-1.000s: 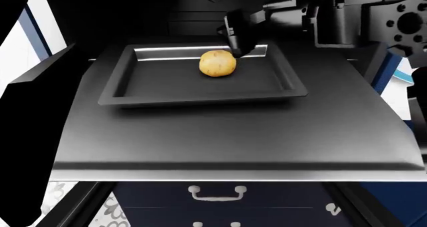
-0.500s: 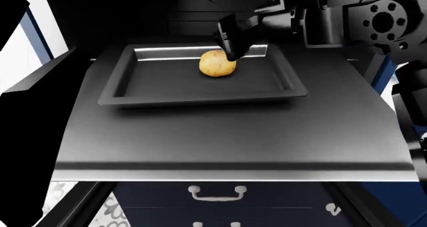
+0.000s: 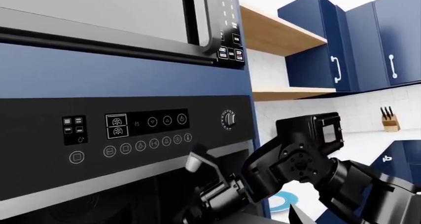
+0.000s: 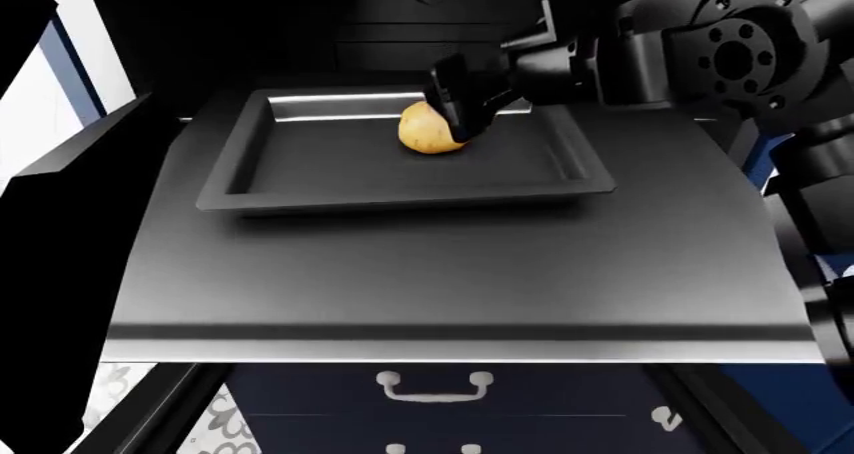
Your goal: Pick the potato from the top rack in the oven and place it on the plate on the counter.
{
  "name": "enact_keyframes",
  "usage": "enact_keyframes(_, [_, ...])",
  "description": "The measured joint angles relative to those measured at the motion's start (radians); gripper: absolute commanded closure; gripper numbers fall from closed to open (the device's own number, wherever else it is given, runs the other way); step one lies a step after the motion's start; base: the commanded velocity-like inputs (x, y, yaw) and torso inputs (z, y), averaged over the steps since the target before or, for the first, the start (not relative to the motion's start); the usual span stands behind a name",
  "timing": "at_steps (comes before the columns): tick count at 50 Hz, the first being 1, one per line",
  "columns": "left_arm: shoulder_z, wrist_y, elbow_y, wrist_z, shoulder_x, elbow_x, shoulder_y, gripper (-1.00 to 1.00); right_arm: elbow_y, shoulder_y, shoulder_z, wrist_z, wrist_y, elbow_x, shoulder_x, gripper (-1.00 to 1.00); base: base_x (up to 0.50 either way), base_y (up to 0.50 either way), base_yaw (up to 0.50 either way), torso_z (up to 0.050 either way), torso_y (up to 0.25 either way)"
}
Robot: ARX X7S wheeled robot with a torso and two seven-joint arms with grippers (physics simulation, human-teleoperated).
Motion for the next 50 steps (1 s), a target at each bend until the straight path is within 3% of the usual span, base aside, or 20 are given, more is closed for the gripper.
enact_keyframes(50, [-0.018,-0.002,0.002,0.014,0.005,0.008,0.027,-1.00,0.104,-0.015,-0.073,-0.068,-0.059,-0.052,-0.063,-1.00,0.00,0.00,0.00,0.000,0.000])
